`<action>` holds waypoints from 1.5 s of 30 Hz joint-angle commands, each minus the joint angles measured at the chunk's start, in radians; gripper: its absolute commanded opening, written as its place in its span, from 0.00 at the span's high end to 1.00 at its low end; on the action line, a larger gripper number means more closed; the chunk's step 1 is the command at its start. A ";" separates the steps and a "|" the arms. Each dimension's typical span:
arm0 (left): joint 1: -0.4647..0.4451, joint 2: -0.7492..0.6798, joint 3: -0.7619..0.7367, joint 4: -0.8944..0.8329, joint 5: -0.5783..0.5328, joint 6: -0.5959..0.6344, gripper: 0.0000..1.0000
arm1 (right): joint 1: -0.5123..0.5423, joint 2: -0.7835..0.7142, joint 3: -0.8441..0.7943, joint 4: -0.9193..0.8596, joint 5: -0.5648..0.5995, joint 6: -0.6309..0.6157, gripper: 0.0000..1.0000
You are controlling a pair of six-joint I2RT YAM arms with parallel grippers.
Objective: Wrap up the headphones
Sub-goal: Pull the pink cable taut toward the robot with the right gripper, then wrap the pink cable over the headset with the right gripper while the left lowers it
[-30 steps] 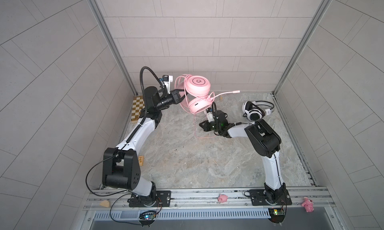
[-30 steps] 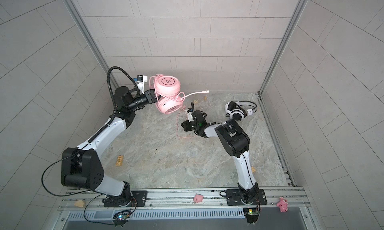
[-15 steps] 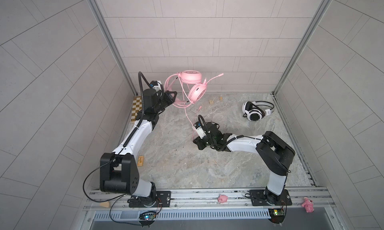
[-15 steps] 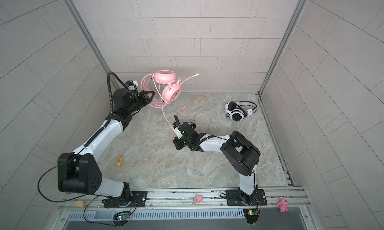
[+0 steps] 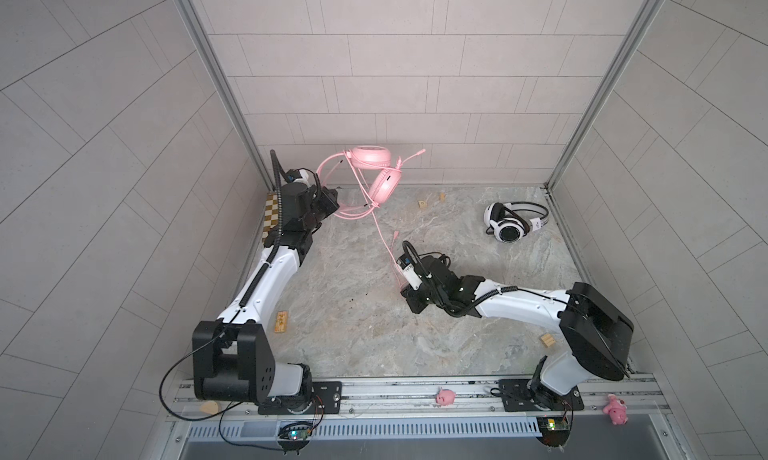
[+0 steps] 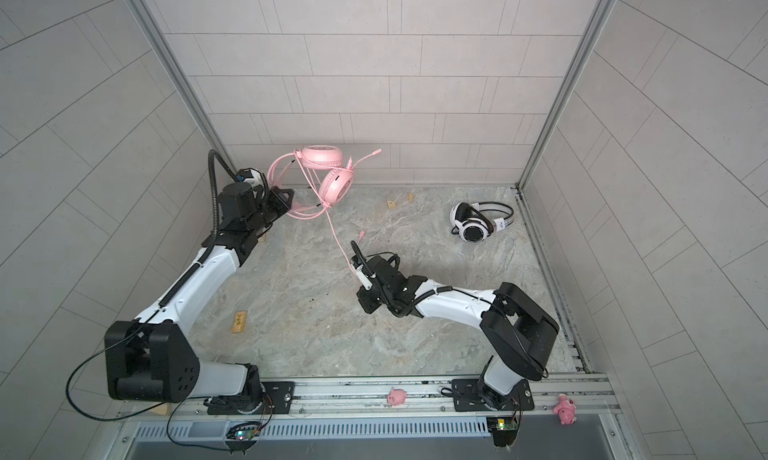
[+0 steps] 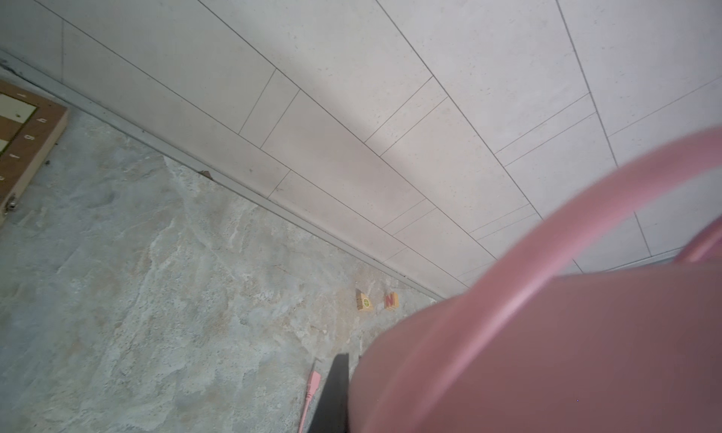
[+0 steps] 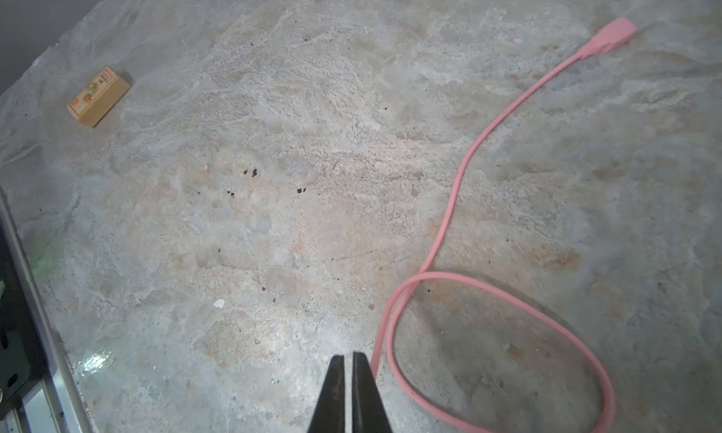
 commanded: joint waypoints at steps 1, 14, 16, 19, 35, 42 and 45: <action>0.013 -0.046 0.014 0.044 -0.064 0.009 1.00 | 0.027 -0.046 0.010 -0.114 0.062 -0.037 0.94; 0.014 -0.080 0.018 -0.065 -0.203 0.071 1.00 | 0.036 -0.203 0.048 -0.218 0.158 -0.109 0.95; 0.013 -0.077 0.024 -0.080 -0.209 0.075 1.00 | 0.035 -0.218 0.057 -0.230 0.161 -0.108 0.95; 0.010 -0.072 0.027 -0.081 -0.209 0.080 1.00 | 0.036 -0.243 0.064 -0.237 0.155 -0.099 0.94; -0.113 -0.036 0.128 -0.291 -0.435 0.248 1.00 | 0.035 -0.370 0.211 -0.357 0.253 -0.149 0.97; -0.190 0.050 0.217 -0.405 -0.461 0.323 1.00 | 0.036 -0.369 0.354 -0.359 0.251 -0.177 0.97; -0.211 0.075 0.236 -0.427 -0.445 0.328 1.00 | 0.036 -0.358 0.409 -0.372 0.214 -0.162 0.97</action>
